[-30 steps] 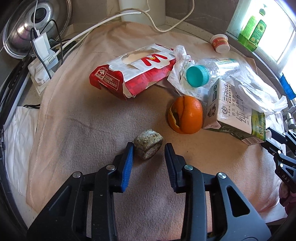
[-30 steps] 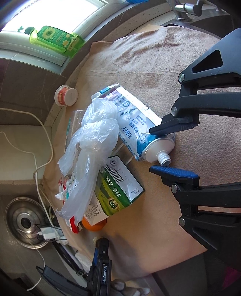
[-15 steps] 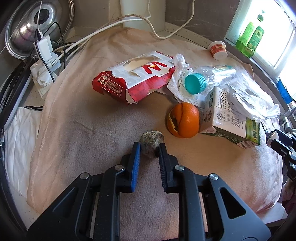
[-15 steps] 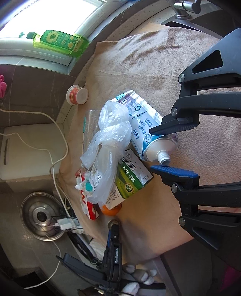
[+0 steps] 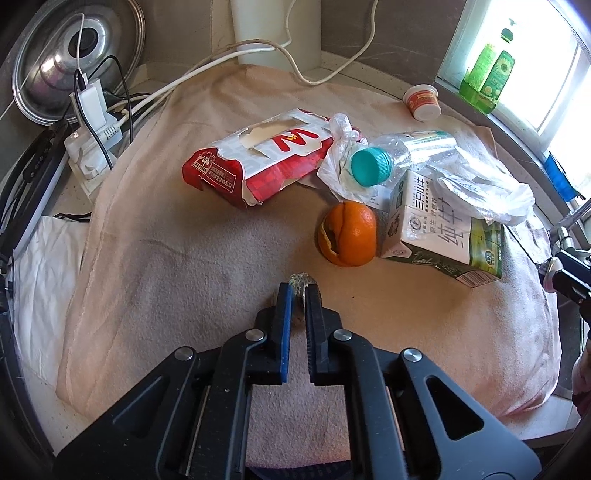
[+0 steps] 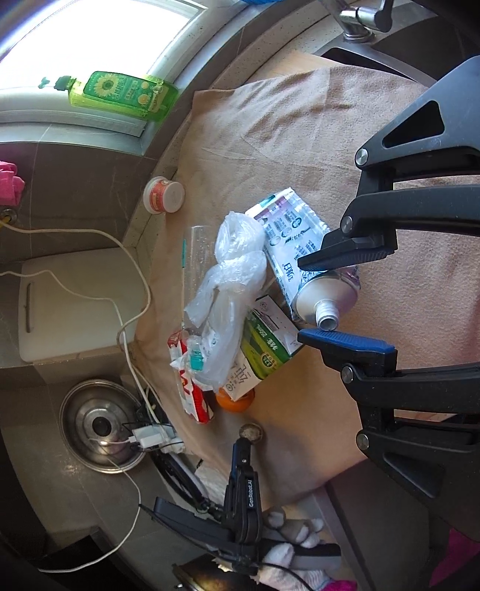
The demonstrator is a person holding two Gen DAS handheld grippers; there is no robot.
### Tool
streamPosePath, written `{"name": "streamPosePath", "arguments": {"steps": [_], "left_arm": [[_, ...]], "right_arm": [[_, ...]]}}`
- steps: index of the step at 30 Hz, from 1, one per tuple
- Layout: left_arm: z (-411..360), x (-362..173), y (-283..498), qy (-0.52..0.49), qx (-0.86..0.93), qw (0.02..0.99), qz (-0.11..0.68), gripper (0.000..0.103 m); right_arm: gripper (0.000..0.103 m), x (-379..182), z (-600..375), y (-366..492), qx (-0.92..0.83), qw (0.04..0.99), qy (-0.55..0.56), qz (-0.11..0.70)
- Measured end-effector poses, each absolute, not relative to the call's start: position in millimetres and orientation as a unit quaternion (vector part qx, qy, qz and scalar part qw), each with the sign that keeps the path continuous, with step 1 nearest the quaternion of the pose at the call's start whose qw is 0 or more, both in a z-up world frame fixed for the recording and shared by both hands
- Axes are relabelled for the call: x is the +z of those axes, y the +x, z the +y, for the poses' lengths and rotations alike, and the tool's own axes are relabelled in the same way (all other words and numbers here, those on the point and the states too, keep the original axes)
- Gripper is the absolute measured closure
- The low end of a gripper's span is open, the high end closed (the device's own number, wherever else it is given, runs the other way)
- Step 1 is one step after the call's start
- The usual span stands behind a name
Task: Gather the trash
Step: 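Lift the round cake with the left tool and carry it off the towel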
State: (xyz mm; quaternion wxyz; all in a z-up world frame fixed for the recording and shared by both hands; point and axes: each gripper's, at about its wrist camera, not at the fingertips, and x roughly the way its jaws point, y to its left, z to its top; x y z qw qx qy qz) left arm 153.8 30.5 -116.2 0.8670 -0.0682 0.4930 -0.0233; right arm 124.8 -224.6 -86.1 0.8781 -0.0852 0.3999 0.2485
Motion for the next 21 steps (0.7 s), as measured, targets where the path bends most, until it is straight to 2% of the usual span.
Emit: {"name": "streamPosePath", "arguments": {"steps": [5,13,15,17,19,21], "left_arm": [[31,-116,149,-0.069,-0.023,0.868,0.491,0.100],[35,-109,142,-0.075,-0.022,0.878,0.472,0.100],[36,-112,145,-0.083,-0.020,0.873,0.481,0.089],[36,-116,148,-0.076,-0.008,0.872,0.484,0.048],[34,-119,151,-0.063,-0.005,0.875,0.480,0.042],[30,-125,157,-0.049,-0.005,0.872,0.487,0.042]], "right_arm": [[0.073,-103,-225,117,0.250,0.871,-0.086,0.415],[0.073,-85,-230,113,0.252,0.879,-0.080,0.397],[0.073,-83,-230,113,0.251,0.880,-0.079,0.396],[0.073,-83,-230,112,0.251,0.880,-0.077,0.396],[0.073,-84,-229,111,0.251,0.880,-0.079,0.396],[0.073,-86,-227,110,0.252,0.878,-0.083,0.398]]}}
